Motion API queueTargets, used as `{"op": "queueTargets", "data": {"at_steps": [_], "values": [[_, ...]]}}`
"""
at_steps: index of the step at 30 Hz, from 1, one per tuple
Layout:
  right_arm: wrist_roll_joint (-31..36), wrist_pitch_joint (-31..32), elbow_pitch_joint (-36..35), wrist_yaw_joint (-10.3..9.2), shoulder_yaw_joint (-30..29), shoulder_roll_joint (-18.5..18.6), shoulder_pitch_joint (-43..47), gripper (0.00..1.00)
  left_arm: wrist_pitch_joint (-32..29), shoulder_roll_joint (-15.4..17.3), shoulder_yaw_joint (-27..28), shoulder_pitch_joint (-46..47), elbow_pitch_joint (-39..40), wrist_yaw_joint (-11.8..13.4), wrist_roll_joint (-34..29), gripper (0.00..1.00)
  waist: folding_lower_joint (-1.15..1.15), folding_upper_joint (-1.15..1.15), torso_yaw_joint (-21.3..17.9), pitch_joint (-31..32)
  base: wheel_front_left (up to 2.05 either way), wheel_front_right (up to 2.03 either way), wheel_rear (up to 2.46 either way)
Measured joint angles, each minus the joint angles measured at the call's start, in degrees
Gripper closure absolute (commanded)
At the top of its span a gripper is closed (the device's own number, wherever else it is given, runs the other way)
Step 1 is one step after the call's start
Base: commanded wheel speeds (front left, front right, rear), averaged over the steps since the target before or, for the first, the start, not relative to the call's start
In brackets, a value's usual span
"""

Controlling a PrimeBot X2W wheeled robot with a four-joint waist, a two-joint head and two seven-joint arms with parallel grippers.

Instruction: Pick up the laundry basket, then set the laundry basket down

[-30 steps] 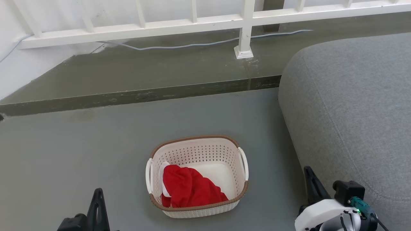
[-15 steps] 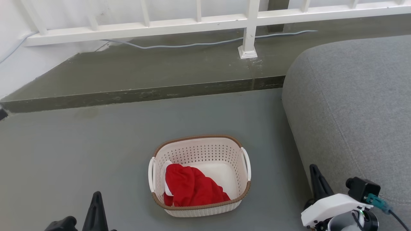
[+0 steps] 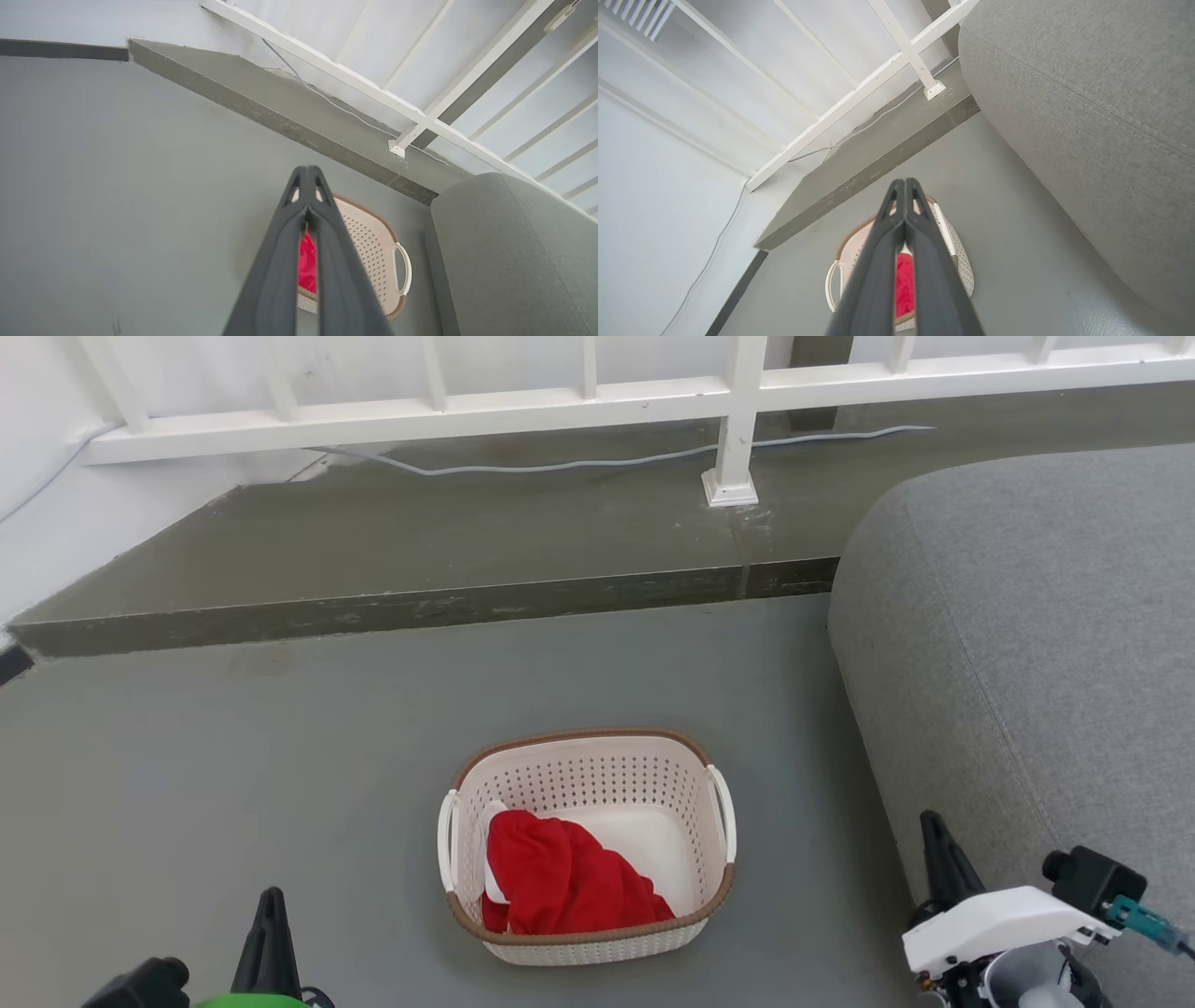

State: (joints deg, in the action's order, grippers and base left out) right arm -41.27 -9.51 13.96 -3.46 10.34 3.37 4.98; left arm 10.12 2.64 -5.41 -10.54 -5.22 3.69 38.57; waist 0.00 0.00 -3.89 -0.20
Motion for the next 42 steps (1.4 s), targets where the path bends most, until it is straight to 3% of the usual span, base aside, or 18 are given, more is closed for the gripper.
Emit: {"op": "queueTargets", "data": {"at_steps": [42], "values": [[-32.2, 7.2, 0.3, 5.59, -8.0, 0.8, -4.3, 1.00, -7.1, 1.9, 2.2, 7.0, -5.2, -5.6, 34.3, 1.00, 0.00, 0.00, 2.3, 0.0, 0.00, 0.00, 0.00]]}}
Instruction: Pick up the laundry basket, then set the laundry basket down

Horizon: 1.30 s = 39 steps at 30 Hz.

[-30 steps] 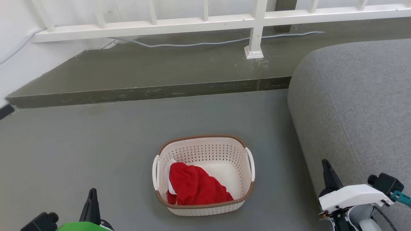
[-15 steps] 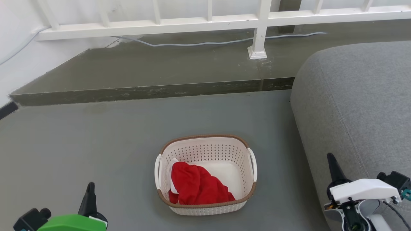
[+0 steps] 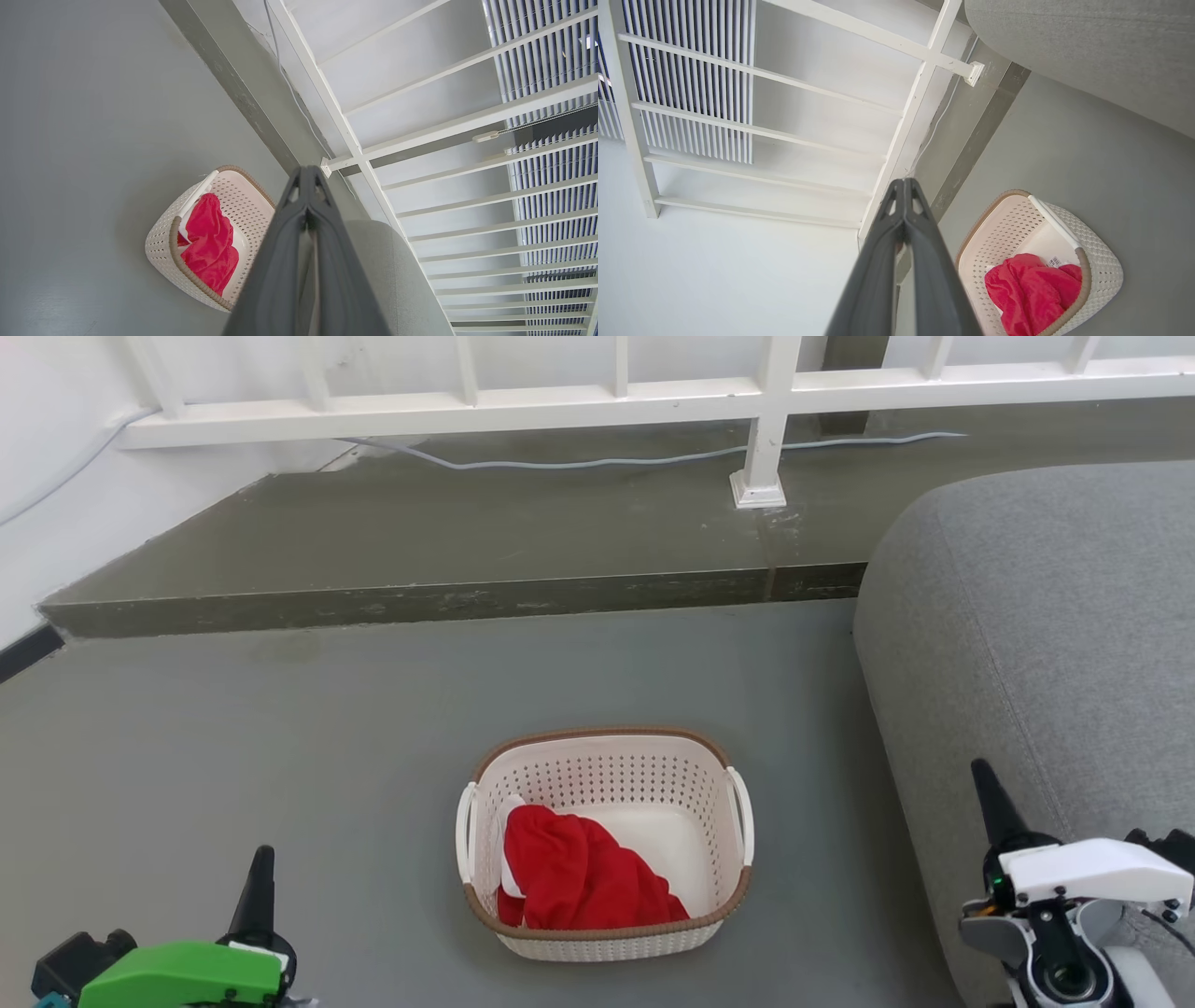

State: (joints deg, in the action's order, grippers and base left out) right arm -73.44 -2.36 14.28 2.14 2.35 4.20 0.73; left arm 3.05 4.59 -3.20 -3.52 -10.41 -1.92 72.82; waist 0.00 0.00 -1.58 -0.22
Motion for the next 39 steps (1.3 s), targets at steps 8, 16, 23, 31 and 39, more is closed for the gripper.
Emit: {"op": "queueTargets", "data": {"at_steps": [8, 16, 23, 31, 39], "values": [[-5.1, 1.3, 0.1, 0.90, -1.2, 0.2, -0.5, 1.00, -1.1, 0.2, 0.6, 1.3, -0.6, -1.2, 5.6, 1.00, 0.00, 0.00, 0.4, 0.0, 0.00, 0.00, 0.00], [-11.3, 2.5, 0.3, 2.22, -2.6, 0.4, -1.7, 1.00, -2.4, 0.4, 1.1, 2.5, -1.9, -2.3, 12.2, 1.00, 0.00, 0.00, 0.8, 0.0, 0.00, 0.00, 0.00], [-16.4, 3.6, 0.5, 3.34, -4.1, 0.5, -2.3, 1.00, -3.5, 0.6, 1.3, 4.0, -2.4, -3.2, 17.7, 1.00, 0.00, 0.00, 1.2, 0.0, 0.00, 0.00, 0.00], [-21.9, 4.9, 0.7, 4.39, -5.5, 0.8, -3.1, 1.00, -4.6, 1.0, 1.6, 4.9, -3.7, -4.4, 23.6, 1.00, 0.00, 0.00, 1.6, 0.0, 0.00, 0.00, 0.00], [-21.9, 5.0, 0.9, 4.39, -5.5, 0.8, -3.6, 1.00, -4.6, 1.1, 1.7, 5.5, -3.9, -4.4, 23.7, 1.00, 0.00, 0.00, 1.6, 0.0, 0.00, 0.00, 0.00]]}}
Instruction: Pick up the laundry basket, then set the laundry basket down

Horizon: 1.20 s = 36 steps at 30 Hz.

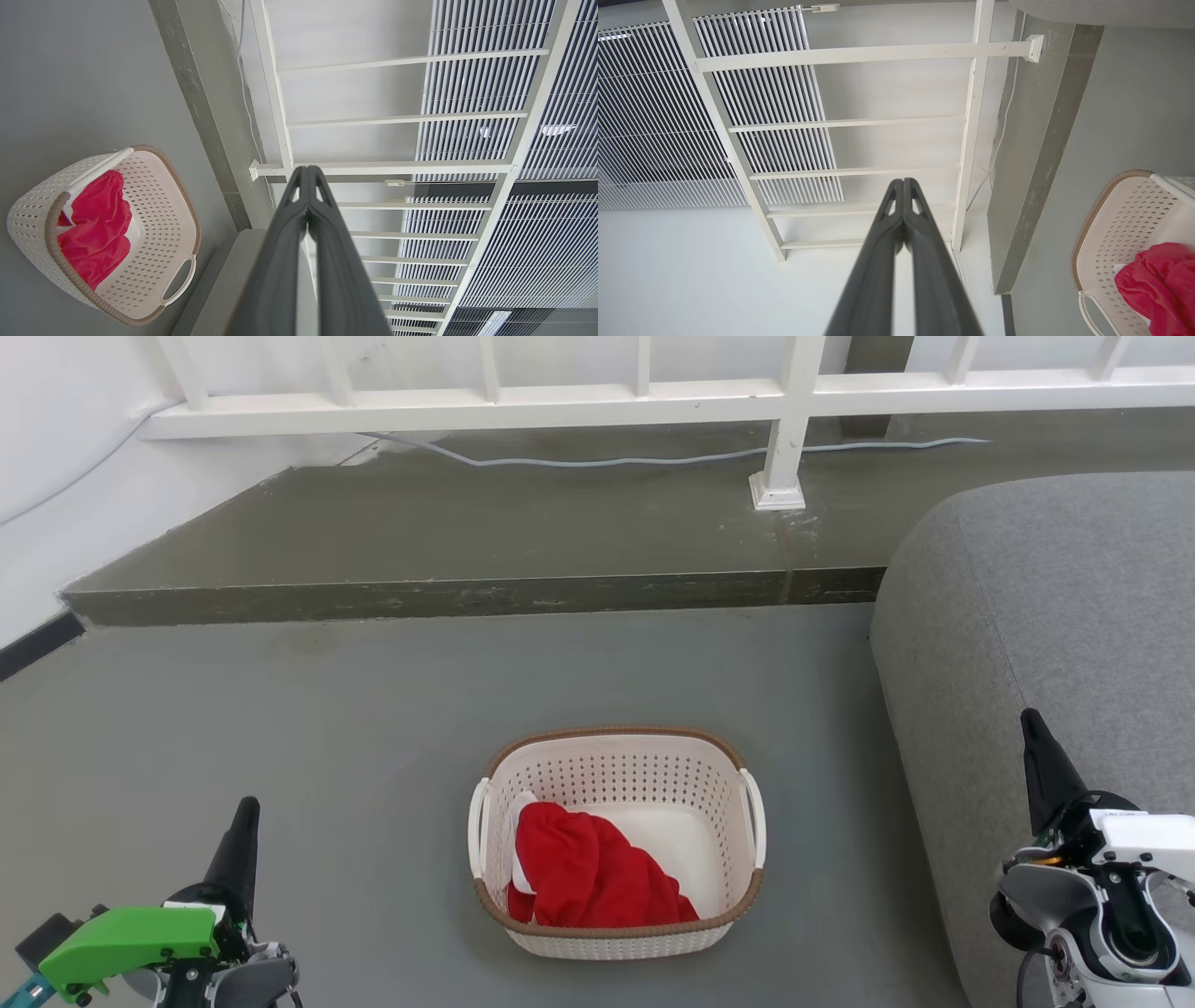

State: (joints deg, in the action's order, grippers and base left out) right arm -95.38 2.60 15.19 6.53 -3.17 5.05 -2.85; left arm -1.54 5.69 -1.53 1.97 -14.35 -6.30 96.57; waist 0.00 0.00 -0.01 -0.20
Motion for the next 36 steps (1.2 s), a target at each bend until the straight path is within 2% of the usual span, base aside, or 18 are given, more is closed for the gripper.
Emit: {"op": "queueTargets", "data": {"at_steps": [36], "values": [[0.0, 0.1, 0.6, 0.02, -0.2, 0.0, -0.2, 1.00, -0.2, 0.0, 0.3, 0.4, -1.1, -0.5, 0.0, 1.00, 0.00, 0.00, 0.0, 0.0, 0.00, 0.00, 0.00]]}}
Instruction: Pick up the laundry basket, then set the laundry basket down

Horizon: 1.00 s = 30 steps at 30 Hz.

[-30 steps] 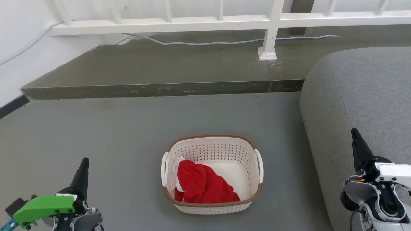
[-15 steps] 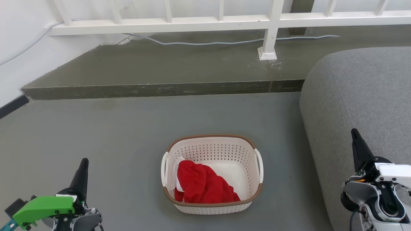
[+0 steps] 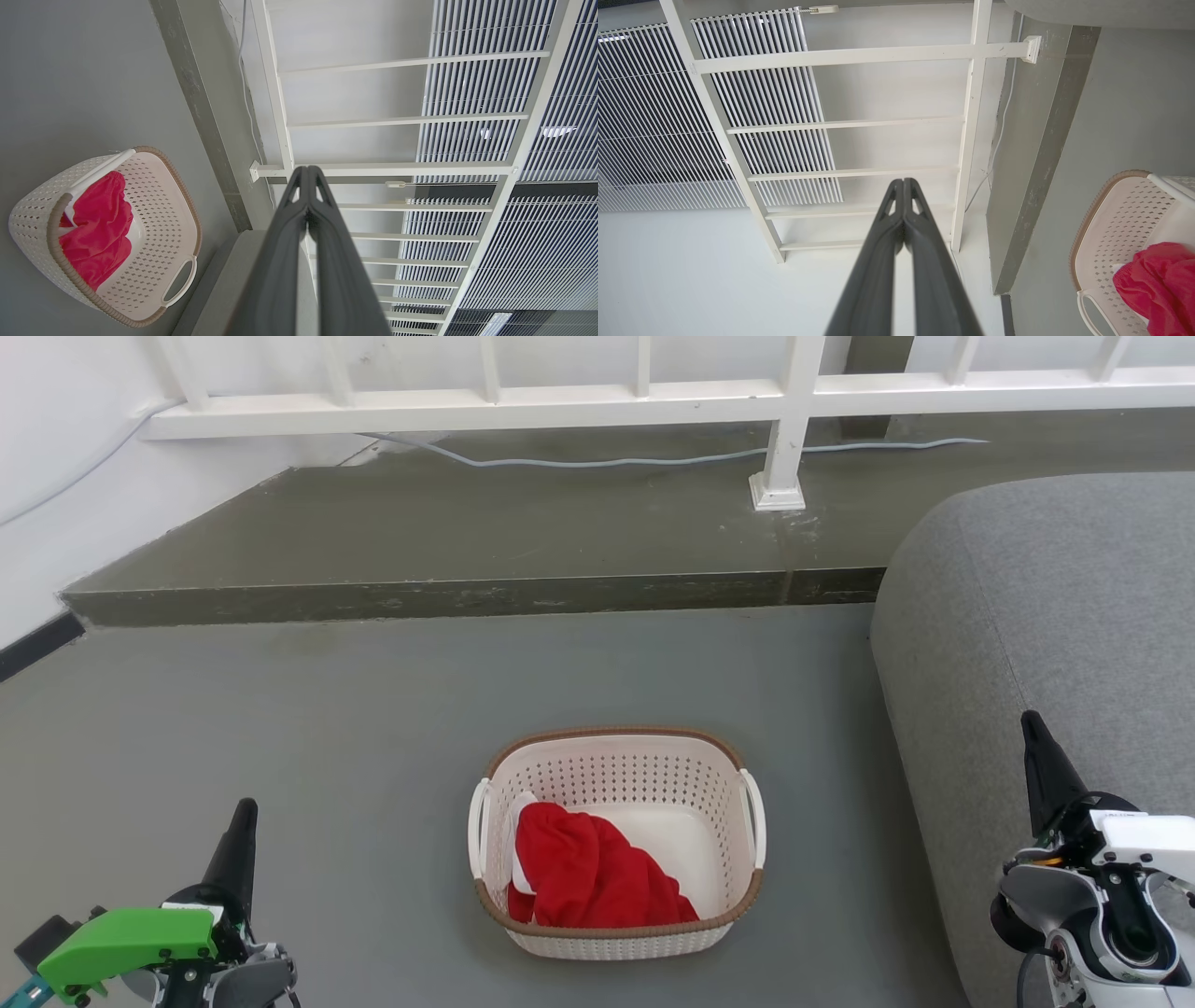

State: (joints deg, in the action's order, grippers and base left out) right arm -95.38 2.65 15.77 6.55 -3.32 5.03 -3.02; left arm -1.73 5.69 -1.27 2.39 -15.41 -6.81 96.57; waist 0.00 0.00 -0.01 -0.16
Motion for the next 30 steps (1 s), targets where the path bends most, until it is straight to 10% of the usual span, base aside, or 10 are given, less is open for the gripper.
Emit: {"op": "queueTargets", "data": {"at_steps": [30], "values": [[0.0, 0.3, 0.3, 0.00, -0.1, 0.0, 0.0, 1.00, -0.3, 0.0, 0.3, 0.0, -0.4, -0.1, 0.0, 1.00, 0.00, 0.00, 0.0, 0.0, 0.00, 0.00, 0.00]]}}
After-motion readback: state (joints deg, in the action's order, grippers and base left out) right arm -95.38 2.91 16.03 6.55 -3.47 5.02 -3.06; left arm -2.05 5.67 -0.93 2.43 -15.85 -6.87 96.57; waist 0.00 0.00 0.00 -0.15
